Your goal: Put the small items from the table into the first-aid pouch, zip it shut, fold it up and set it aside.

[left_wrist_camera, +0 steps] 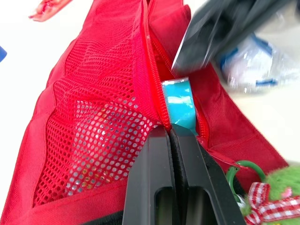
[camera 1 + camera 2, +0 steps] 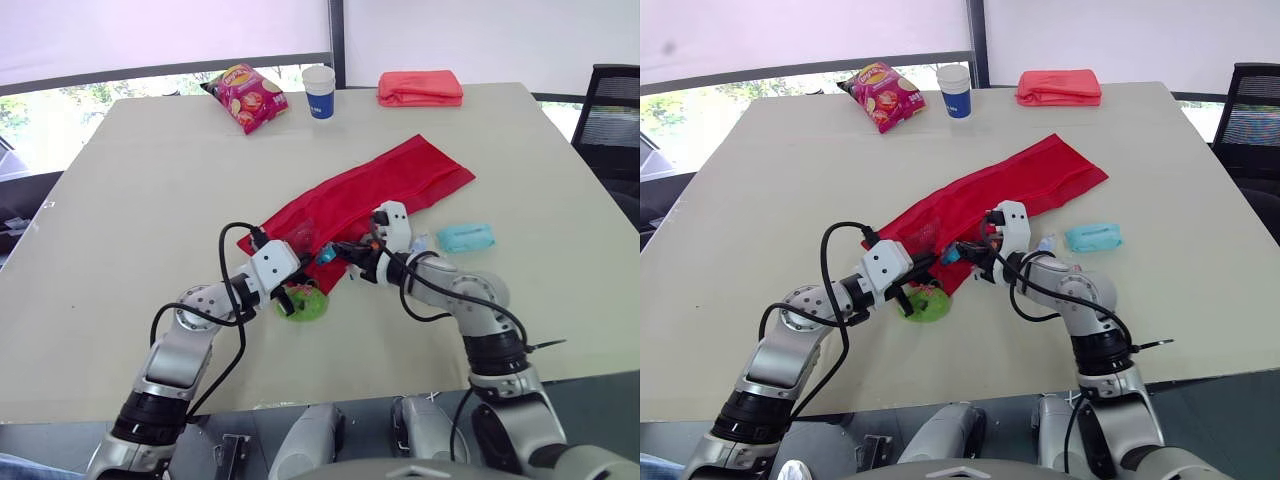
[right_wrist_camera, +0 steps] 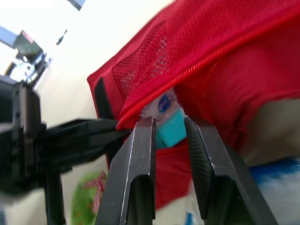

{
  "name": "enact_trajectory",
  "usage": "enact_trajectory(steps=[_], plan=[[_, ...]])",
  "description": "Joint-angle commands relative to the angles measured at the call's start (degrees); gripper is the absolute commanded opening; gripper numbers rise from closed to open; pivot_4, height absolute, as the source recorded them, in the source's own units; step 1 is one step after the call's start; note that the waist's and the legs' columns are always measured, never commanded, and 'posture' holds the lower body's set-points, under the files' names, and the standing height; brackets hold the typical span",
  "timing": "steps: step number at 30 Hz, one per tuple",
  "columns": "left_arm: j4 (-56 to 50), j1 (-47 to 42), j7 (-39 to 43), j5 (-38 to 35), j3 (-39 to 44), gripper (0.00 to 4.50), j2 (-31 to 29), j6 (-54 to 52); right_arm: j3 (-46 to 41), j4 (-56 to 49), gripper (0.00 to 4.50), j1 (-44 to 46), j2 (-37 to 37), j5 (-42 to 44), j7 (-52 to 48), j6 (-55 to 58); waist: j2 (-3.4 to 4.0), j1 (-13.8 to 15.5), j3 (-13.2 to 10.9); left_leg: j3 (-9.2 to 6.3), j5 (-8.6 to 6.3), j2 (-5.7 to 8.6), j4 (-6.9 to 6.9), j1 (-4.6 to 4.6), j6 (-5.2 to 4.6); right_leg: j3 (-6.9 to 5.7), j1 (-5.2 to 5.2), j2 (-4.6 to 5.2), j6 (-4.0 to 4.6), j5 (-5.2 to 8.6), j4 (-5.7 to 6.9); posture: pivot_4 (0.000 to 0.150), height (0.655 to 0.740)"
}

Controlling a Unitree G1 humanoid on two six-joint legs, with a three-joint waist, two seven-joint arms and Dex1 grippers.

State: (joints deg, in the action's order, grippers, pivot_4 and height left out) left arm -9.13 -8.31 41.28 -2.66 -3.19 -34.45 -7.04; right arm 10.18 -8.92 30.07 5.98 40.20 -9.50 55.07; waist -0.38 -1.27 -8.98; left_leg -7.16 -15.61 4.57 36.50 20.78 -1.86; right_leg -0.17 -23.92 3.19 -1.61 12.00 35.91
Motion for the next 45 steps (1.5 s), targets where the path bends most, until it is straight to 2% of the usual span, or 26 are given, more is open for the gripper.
enact_trajectory(steps=[1,11,16,17,18,19,20,30,45], plan=[[1.9,-0.9,1.8,-2.1,2.7,0.00,-1.6,2.8,4.0,-4.4,1.05,1.0,2.0,-3.8,-5.6,-4.0,-0.01,-0.1,0.0,0.00,0.00,-0.04,0.00,0.00,0.00,-0.03,0.00,-0.03,-0.01,0.00,0.00,0.150,0.7395],[5.1,-2.4,10.3,-12.0,5.5,0.00,-2.0,1.9,17.7,-3.4,1.05,2.4,9.1,-22.5,-15.7,-18.7,-0.05,0.1,0.0,0.05,0.13,-0.12,0.01,0.03,0.24,-0.03,0.00,-0.02,0.00,-0.01,-0.06,0.150,0.7395],[8.8,-3.4,14.9,-17.1,6.6,0.00,-1.4,0.2,19.4,1.0,1.05,2.9,6.5,-27.0,-16.6,-21.4,-0.08,0.1,0.0,0.04,0.14,-0.20,0.01,0.00,0.25,-0.07,-0.01,-0.06,0.01,-0.01,-0.04,0.150,0.7395],[9.9,-3.8,16.2,-17.8,6.6,0.00,-1.3,0.4,19.7,2.4,0.63,3.0,6.0,-28.2,-16.5,-21.8,-0.08,0.1,0.0,0.03,0.15,-0.20,0.01,0.01,0.27,-0.07,0.00,-0.06,0.01,-0.01,-0.04,0.150,0.7395],[10.7,-4.1,17.0,-18.3,6.7,0.00,-1.3,0.6,20.1,3.6,0.53,3.2,5.8,-29.5,-16.5,-22.1,-0.09,0.2,0.0,0.04,0.15,-0.20,0.01,0.01,0.27,-0.07,0.00,-0.06,0.01,-0.01,-0.04,0.150,0.7395],[11.2,-4.4,17.4,-18.6,6.7,0.00,-1.3,0.8,20.3,4.3,0.11,3.2,5.7,-30.5,-16.7,-22.4,-0.10,0.2,0.0,0.06,0.15,-0.18,0.02,0.01,0.27,-0.06,0.00,-0.06,0.02,-0.02,-0.04,0.150,0.7395],[12.3,-4.8,17.8,-19.2,7.2,0.00,-1.2,0.7,20.3,5.2,0.11,3.2,5.4,-31.6,-16.1,-22.7,-0.12,0.2,0.0,0.06,0.15,-0.17,0.03,0.02,0.27,-0.05,0.00,-0.06,0.02,-0.02,-0.04,0.150,0.7395],[22.1,-9.2,22.9,-21.5,9.2,0.00,-1.1,1.5,20.4,8.8,0.11,3.2,0.6,-35.1,-16.6,-21.5,-0.15,0.3,0.0,0.06,0.16,-0.17,0.04,0.01,0.29,-0.02,-0.01,-0.06,0.05,-0.03,-0.04,0.150,0.7395],[23.9,-9.2,25.8,-19.9,7.6,0.00,-0.1,3.8,18.3,18.8,0.11,5.8,-6.0,-39.4,-15.3,-26.0,-0.18,0.2,0.0,0.06,0.16,-0.16,0.05,0.00,0.30,0.02,-0.03,-0.07,0.13,-0.08,-0.02,0.150,0.7395]])
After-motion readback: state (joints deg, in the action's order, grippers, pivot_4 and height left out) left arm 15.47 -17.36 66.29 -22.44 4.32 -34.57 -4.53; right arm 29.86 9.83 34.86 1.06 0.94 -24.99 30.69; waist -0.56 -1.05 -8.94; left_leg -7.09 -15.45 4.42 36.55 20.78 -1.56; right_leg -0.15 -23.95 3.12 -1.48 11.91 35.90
